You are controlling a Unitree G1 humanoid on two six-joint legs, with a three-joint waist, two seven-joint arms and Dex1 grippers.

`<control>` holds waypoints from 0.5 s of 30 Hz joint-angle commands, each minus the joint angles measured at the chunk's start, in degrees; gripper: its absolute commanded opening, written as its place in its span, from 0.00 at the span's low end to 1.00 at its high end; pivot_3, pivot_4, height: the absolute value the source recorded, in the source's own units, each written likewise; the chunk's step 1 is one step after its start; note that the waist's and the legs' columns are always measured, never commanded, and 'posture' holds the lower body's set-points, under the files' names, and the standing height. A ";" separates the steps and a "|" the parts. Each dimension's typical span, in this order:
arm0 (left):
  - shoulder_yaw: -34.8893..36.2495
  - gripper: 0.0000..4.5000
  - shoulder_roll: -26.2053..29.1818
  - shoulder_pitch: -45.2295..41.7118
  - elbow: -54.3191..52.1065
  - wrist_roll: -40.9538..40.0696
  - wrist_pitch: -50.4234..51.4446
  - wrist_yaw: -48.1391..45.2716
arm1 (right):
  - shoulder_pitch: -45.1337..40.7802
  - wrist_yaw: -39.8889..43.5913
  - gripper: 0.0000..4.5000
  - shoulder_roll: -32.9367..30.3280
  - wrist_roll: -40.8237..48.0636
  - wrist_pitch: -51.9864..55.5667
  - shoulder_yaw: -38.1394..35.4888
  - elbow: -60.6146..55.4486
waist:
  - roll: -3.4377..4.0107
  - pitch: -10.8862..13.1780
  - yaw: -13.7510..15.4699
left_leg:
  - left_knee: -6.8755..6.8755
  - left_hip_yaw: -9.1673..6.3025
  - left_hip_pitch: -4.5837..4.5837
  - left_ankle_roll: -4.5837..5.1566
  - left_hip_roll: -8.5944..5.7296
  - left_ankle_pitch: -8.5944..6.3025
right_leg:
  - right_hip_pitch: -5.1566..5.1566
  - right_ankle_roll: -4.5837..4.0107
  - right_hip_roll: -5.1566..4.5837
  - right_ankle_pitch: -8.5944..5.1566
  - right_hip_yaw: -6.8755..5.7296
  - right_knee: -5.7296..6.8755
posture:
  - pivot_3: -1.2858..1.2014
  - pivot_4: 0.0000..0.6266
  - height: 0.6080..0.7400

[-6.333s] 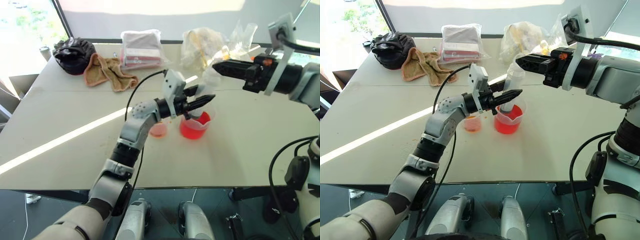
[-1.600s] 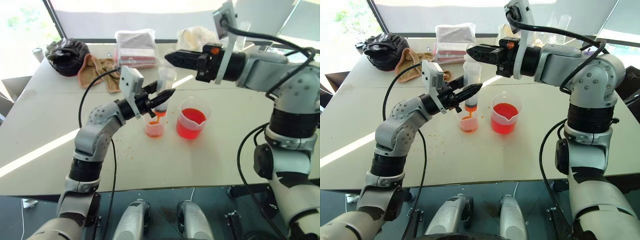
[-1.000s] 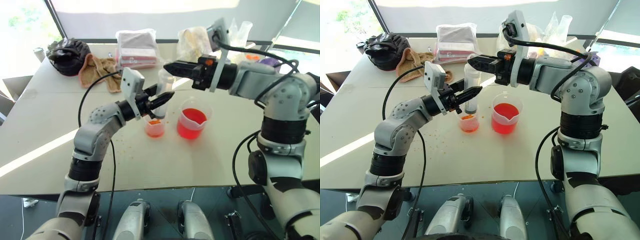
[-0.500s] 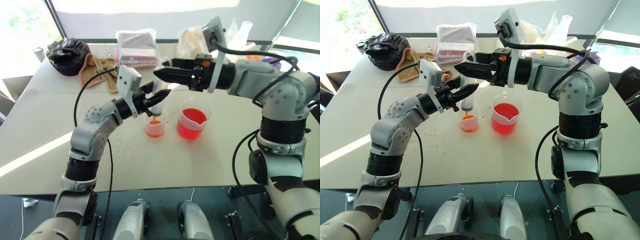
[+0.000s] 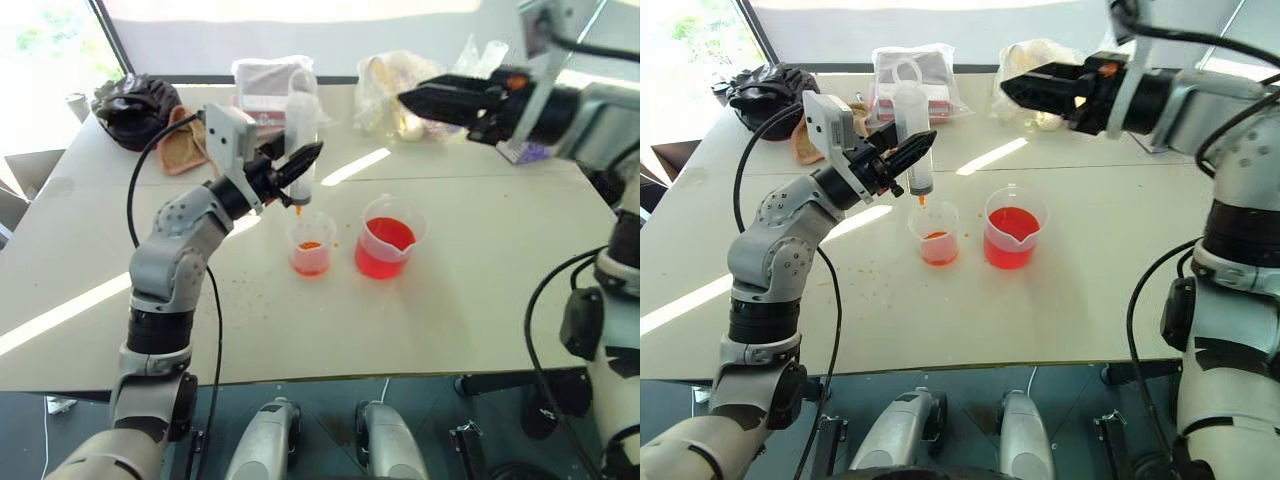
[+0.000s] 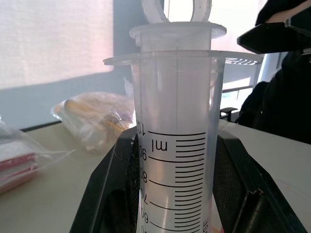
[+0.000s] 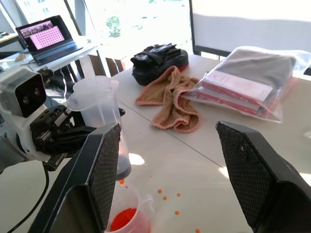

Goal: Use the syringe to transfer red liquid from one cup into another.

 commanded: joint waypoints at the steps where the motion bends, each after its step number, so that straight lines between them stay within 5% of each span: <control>1: 9.61 0.33 0.18 -10.68 1.70 -11.48 14.85 10.82 | 2.08 -0.36 0.72 0.39 2.10 1.18 -0.98 -4.97 | -0.03 0.02 0.03 | 0.01 -0.02 0.00 0.00 0.02 0.00 | 0.00 0.01 0.02 0.00 -0.01 0.01 | 0.52 0.24 1.00; 5: 19.16 0.33 1.12 -21.95 12.29 -18.58 32.22 25.32 | 4.26 -1.83 0.72 1.92 3.20 1.81 -1.89 -7.24 | -0.02 0.01 -0.06 | 0.08 -0.04 0.03 0.02 0.01 0.01 | 0.03 0.19 0.15 0.10 -0.05 0.10 | 0.52 0.24 1.00; 10: 12.08 0.33 9.88 -24.48 18.67 -11.80 53.98 28.23 | 6.72 -3.68 0.72 2.75 4.37 1.97 -2.79 -9.05 | -0.03 0.02 -0.26 | 0.10 0.01 0.11 0.03 -0.06 0.02 | 0.05 0.25 0.19 0.12 -0.05 0.32 | 0.52 0.24 1.00; 15: 10.55 0.33 9.89 -20.38 15.80 -11.35 59.48 28.64 | 8.30 -4.85 0.72 2.75 5.06 2.25 -2.83 -10.44 | -0.05 0.03 0.05 | 0.18 -0.01 0.08 -0.02 -0.07 0.04 | 0.04 0.25 0.17 0.11 -0.04 0.48 | 0.52 0.24 1.00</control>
